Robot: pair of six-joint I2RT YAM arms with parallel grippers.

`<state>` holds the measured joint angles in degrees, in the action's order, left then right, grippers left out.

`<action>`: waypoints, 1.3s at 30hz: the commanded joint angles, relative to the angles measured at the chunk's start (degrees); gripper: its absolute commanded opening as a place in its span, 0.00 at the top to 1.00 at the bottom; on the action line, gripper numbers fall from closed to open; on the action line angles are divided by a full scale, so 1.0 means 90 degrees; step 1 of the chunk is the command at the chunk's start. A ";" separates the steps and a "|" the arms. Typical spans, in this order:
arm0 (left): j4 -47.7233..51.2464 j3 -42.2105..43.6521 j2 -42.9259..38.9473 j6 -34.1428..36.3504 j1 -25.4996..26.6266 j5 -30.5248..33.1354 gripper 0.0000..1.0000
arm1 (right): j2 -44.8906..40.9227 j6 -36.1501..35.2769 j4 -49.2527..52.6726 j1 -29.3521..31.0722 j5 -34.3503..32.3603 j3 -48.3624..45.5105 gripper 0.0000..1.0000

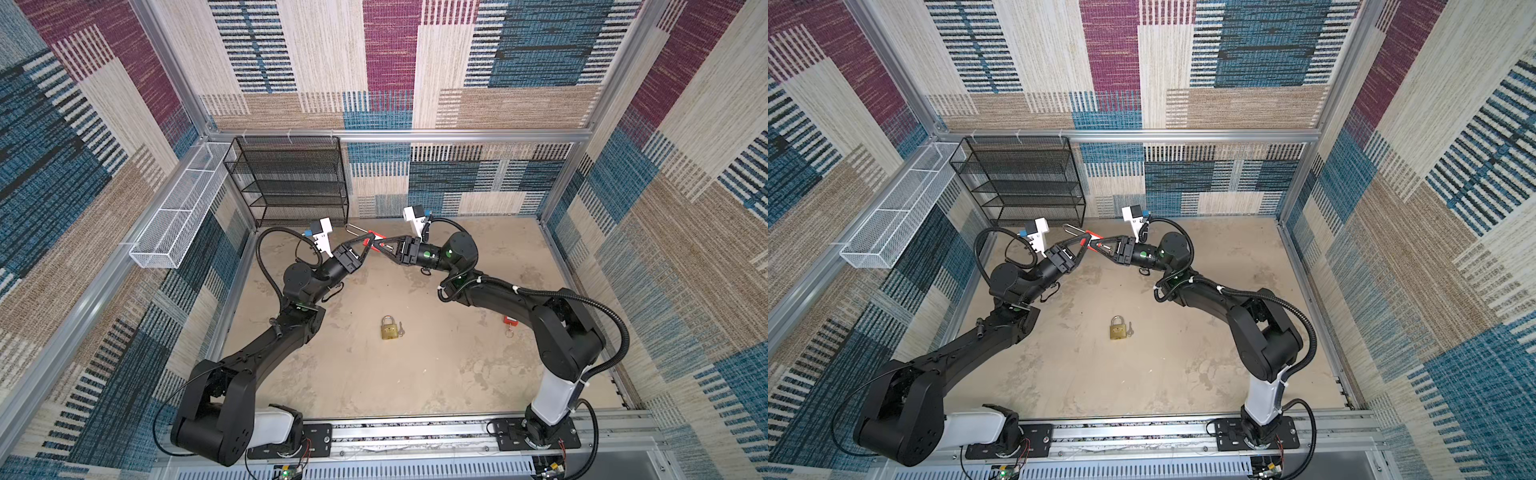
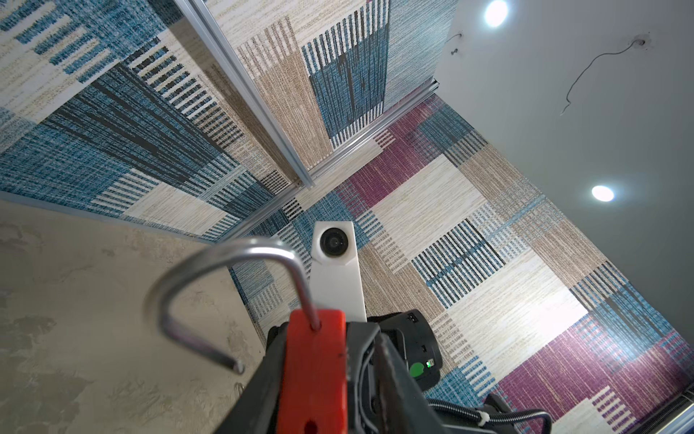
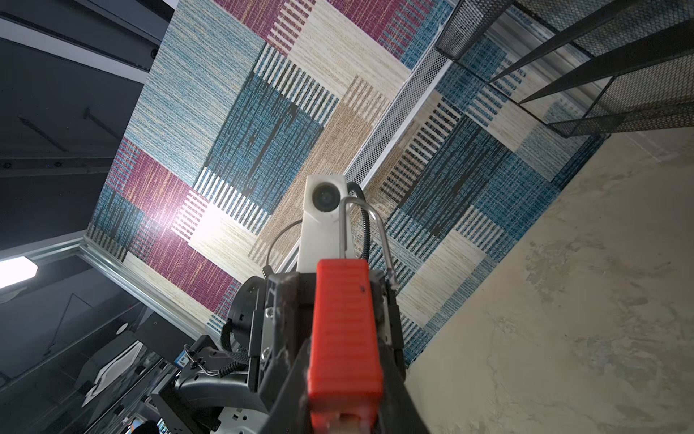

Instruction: Lock with the key

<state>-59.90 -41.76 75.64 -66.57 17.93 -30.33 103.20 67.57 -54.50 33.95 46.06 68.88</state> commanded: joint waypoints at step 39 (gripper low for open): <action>0.0607 -0.0335 -0.0555 0.0559 -0.0840 -0.0719 0.47 | -0.0846 -0.0220 0.0420 -0.0150 0.0355 -0.0465 0.95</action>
<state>-54.04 -44.07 70.87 -63.83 10.46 -35.20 96.40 65.89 -49.10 32.56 48.21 64.84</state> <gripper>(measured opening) 0.527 0.231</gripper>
